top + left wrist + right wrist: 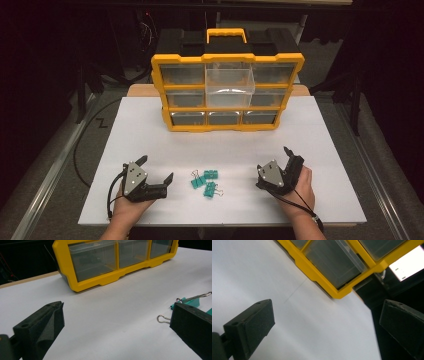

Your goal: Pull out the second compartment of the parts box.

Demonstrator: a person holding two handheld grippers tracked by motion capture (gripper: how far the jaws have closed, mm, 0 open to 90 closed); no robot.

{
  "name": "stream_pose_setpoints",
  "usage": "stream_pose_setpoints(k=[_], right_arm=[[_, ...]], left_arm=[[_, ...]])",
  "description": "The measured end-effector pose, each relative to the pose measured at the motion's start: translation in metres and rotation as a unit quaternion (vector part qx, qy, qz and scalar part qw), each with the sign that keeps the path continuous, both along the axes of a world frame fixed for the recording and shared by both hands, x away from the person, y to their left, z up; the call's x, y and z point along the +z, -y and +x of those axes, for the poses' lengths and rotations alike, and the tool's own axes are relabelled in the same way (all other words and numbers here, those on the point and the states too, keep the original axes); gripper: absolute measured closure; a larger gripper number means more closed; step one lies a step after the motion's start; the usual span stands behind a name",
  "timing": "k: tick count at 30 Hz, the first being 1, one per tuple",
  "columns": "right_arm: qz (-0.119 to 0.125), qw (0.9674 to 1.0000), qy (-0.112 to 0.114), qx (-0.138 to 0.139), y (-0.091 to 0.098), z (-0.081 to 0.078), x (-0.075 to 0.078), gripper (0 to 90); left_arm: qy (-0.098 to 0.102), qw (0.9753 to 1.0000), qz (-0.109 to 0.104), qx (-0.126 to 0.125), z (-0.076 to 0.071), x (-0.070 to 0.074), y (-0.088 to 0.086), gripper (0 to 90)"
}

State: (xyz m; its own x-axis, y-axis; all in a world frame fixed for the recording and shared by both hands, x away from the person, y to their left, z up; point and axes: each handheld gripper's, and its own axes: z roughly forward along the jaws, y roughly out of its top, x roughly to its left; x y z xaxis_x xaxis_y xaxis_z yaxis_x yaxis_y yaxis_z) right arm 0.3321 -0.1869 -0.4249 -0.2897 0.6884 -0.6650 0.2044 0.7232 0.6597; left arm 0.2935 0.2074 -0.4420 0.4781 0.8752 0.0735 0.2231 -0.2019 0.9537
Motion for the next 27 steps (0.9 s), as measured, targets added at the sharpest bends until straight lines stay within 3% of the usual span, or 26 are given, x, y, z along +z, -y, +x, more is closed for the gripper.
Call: stream_pose_setpoints(k=[2, 6, 11, 17, 19, 21, 22, 24, 27], right_arm=[[0.030, 0.9995, -0.014, 0.004, 0.003, 0.001, 0.001, 1.0], [0.067, 0.9973, -0.028, -0.002, 0.006, 0.003, 0.000, 1.0], [0.132, 0.9896, -0.058, -0.001, 0.011, 0.006, 0.000, 0.9], [0.199, 0.9754, -0.093, 0.006, 0.015, 0.010, -0.002, 1.0], [0.227, 0.9671, -0.113, 0.013, 0.017, 0.012, -0.003, 1.0], [0.240, 0.9630, -0.122, 0.014, 0.018, 0.012, -0.003, 1.0], [0.256, 0.9584, -0.126, 0.015, 0.019, 0.012, -0.003, 1.0], [0.272, 0.9533, -0.131, 0.017, 0.021, 0.012, -0.002, 1.0], [0.272, 0.9520, -0.138, 0.023, 0.022, 0.012, -0.001, 1.0]], left_arm=[[-0.001, 1.0000, 0.000, -0.003, 0.000, 0.000, 0.000, 0.3], [-0.004, 1.0000, -0.002, -0.006, 0.001, 0.000, 0.001, 0.3], [-0.003, 0.9999, -0.008, -0.006, 0.000, 0.000, 0.001, 0.3], [-0.005, 0.9999, -0.013, 0.000, 0.002, 0.000, -0.002, 0.3], [-0.004, 0.9999, -0.015, 0.001, 0.003, 0.000, -0.002, 0.3], [-0.004, 0.9999, -0.012, 0.000, 0.004, 0.000, 0.000, 0.3], [-0.003, 0.9999, -0.011, 0.000, 0.004, 0.000, 0.000, 0.3], [-0.004, 1.0000, -0.005, 0.001, 0.005, 0.000, 0.002, 0.3], [-0.006, 1.0000, -0.004, 0.004, 0.006, -0.001, 0.002, 0.3]])
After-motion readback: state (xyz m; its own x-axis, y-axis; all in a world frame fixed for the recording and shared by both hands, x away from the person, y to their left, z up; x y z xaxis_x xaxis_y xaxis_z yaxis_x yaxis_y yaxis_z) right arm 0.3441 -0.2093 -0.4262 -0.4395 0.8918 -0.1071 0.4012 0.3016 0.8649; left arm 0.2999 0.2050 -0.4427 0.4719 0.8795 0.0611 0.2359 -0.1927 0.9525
